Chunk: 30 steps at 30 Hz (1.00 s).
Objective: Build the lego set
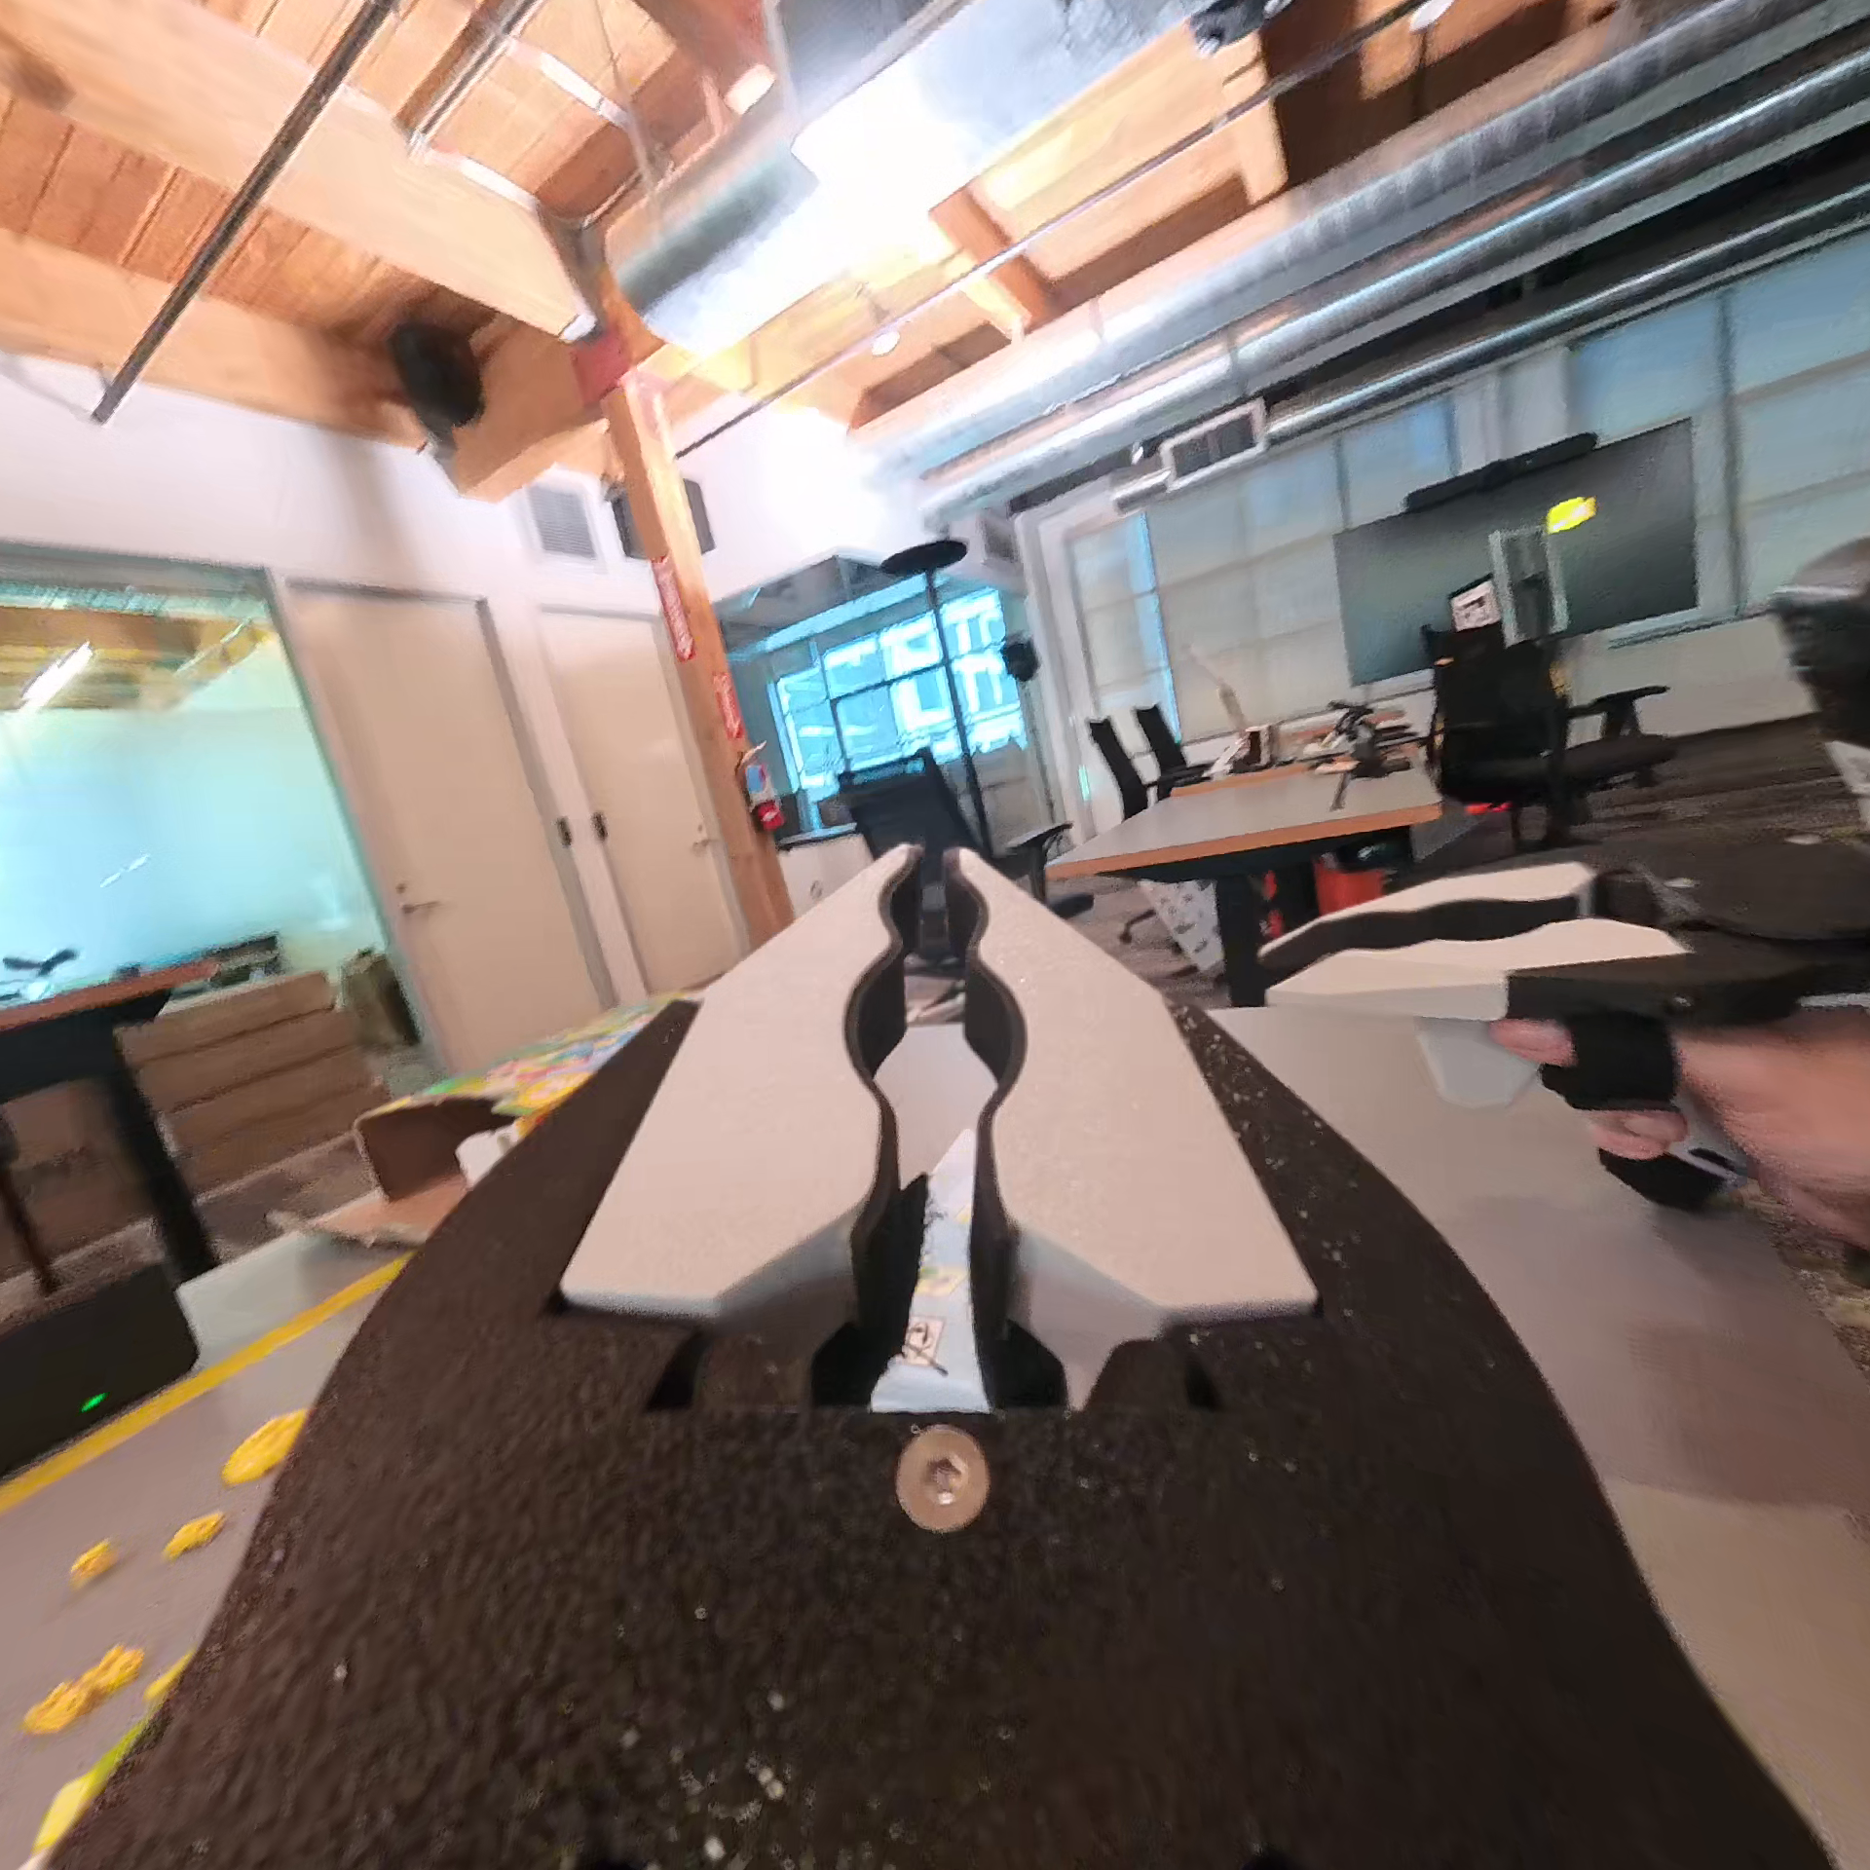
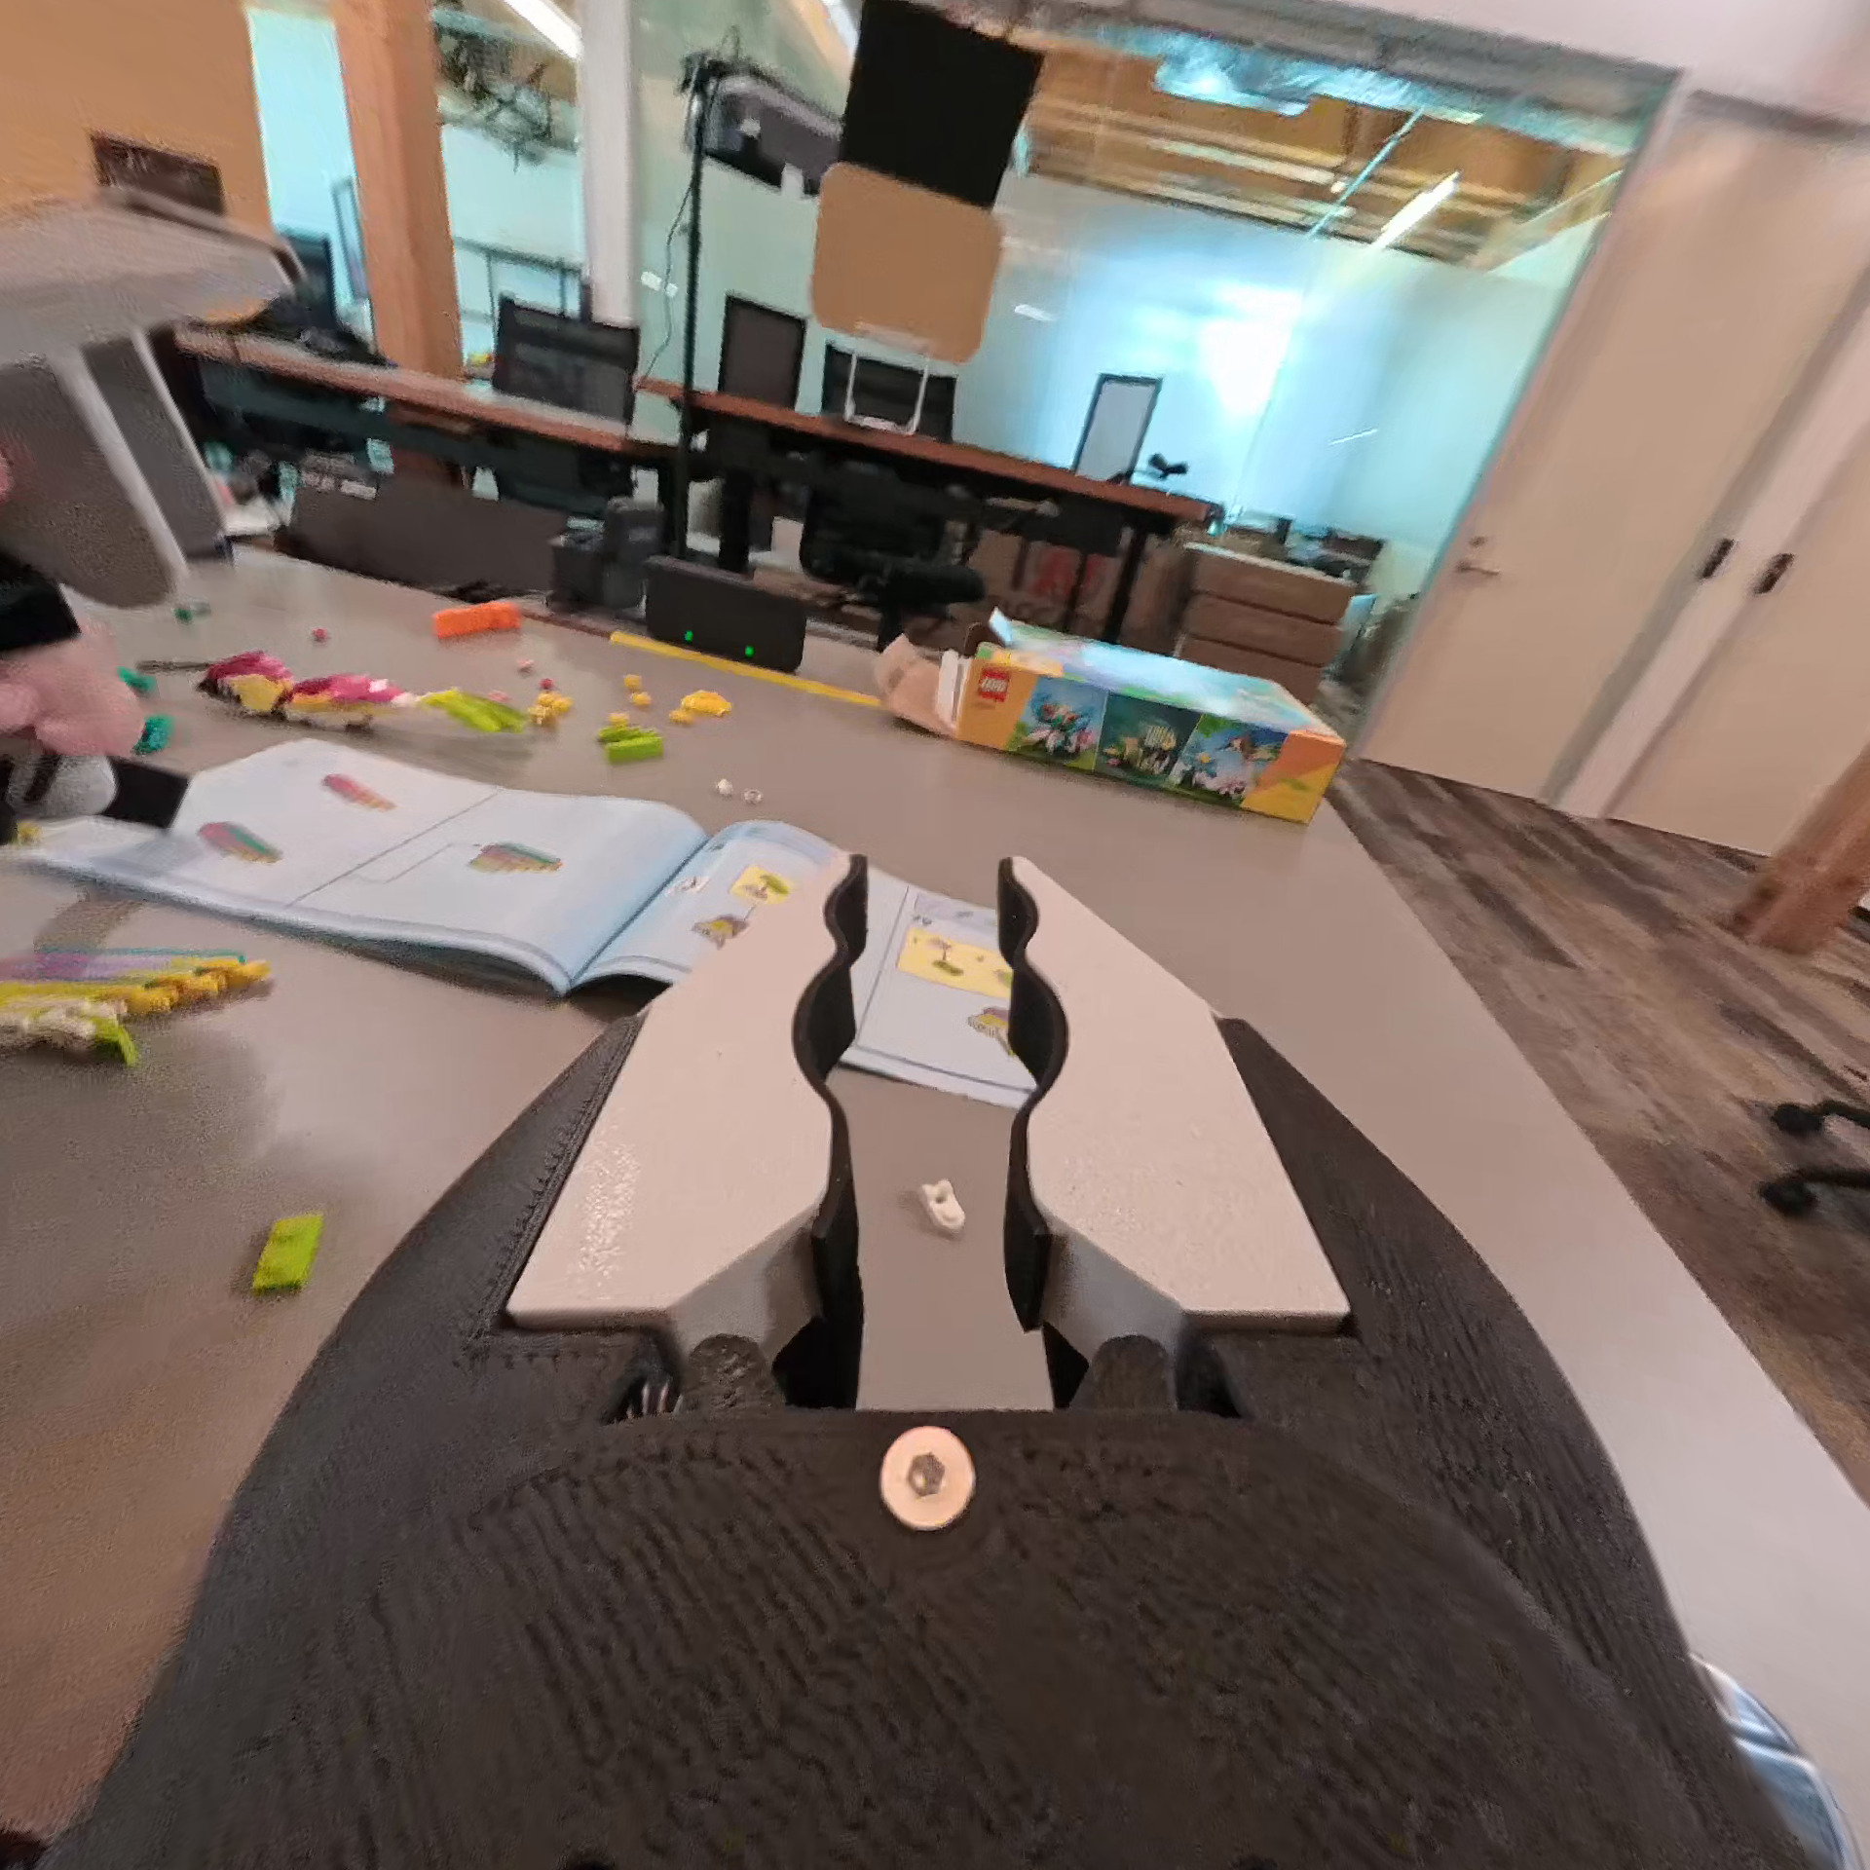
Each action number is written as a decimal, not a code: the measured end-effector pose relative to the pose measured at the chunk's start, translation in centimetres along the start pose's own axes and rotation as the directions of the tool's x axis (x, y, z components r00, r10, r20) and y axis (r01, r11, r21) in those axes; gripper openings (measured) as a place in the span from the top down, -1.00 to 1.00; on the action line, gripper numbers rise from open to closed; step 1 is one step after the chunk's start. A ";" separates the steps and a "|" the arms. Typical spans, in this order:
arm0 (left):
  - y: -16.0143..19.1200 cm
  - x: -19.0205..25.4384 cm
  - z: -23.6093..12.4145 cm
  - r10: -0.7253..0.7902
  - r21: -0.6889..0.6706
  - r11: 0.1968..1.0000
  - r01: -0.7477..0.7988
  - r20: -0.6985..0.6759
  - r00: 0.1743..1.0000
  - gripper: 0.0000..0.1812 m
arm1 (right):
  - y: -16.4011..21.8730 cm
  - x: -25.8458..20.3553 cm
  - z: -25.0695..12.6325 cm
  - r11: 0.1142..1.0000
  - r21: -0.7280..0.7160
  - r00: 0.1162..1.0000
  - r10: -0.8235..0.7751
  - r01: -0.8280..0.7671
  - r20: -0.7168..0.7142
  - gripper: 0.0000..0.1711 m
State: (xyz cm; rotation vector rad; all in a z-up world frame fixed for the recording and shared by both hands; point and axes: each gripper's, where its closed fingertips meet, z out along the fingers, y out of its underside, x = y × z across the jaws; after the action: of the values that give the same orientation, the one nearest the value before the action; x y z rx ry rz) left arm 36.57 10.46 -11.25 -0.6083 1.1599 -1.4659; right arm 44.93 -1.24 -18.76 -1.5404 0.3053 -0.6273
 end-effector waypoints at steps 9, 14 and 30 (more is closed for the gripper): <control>0.8 1.5 -0.8 0.001 -0.026 1.000 -0.003 -0.051 0.999 0.99 | 2.3 0.3 -1.2 0.976 -0.218 0.999 -0.016 0.009 -0.030 0.79; 1.2 0.8 -0.9 -0.085 -0.044 0.996 0.084 -0.035 0.996 0.99 | 3.7 -1.0 -1.3 0.935 -0.340 0.994 0.109 -0.102 0.000 0.84; 1.5 0.4 -1.0 -0.108 -0.051 0.993 0.107 -0.022 0.994 1.00 | 7.2 -3.8 -0.7 0.856 -0.470 0.948 0.298 -0.214 0.110 0.82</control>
State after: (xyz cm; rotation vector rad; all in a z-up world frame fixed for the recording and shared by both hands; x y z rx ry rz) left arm 36.26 10.56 -13.12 -0.6974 1.2014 -1.5432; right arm 42.79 -0.31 -26.55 -1.9481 0.5390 -0.2037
